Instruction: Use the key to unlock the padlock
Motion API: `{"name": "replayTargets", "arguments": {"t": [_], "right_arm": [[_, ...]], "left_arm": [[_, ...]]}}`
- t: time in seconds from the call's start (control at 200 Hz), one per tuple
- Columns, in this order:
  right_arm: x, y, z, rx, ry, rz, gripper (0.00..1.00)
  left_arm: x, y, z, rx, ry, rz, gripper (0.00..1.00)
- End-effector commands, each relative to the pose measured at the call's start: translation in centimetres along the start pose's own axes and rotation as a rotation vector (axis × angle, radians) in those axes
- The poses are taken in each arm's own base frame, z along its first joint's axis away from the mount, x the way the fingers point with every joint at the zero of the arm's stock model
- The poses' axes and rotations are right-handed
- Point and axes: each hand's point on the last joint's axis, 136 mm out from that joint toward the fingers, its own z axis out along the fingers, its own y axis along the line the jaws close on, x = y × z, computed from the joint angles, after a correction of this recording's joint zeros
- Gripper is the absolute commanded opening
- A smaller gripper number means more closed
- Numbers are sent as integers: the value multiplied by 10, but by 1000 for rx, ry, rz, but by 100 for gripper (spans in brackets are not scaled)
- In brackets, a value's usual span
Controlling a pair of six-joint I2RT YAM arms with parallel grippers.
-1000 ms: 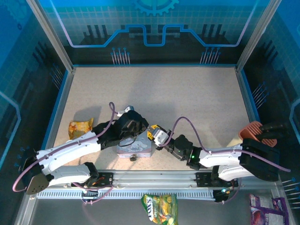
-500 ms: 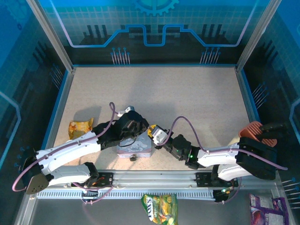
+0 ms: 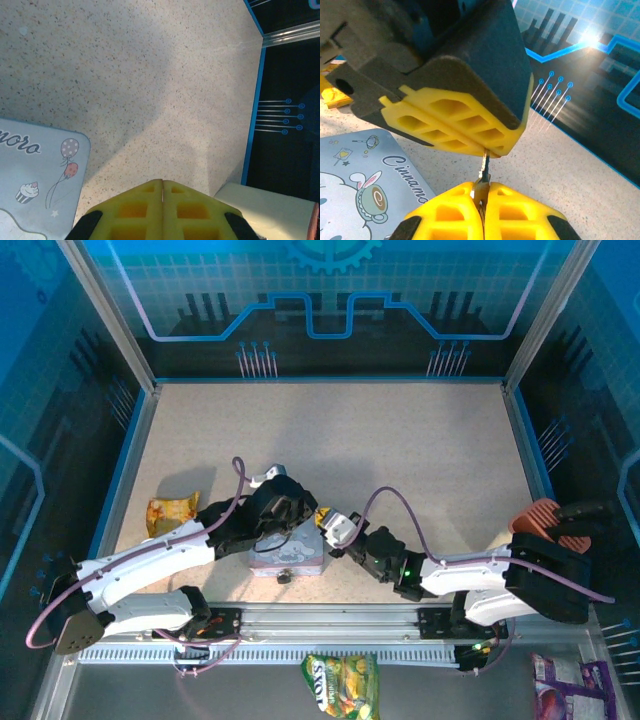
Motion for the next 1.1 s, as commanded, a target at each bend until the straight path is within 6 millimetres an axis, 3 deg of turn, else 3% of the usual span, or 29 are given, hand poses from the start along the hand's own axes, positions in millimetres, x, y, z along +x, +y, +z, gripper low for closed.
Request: {"name": "replayTargets", "arguments": {"t": [0.0, 0.13, 0.27, 0.39, 0.515, 0.635, 0.845, 1.096], "right_arm": [[-21, -17, 2, 69, -11, 127, 0], [-15, -23, 1, 85, 79, 219, 0], [-9, -32, -10, 78, 124, 292, 0], [9, -47, -22, 73, 208, 416, 0], [23, -58, -38, 79, 281, 517, 0], [28, -64, -48, 85, 330, 568, 0], [32, -68, -58, 88, 373, 605, 0], [32, -73, -56, 83, 361, 627, 0]], "left_arm": [[3, 2, -5, -4, 11, 3, 0], [-3, 9, -11, -14, -22, 21, 28], [-32, 17, -35, -27, -129, 108, 55], [-50, 32, -55, -62, -145, 175, 65], [-53, 45, -74, -144, -113, 285, 68], [-35, 58, -77, -234, 21, 381, 69], [19, 86, -75, -392, 230, 511, 71], [58, 118, -70, -469, 256, 573, 69]]}}
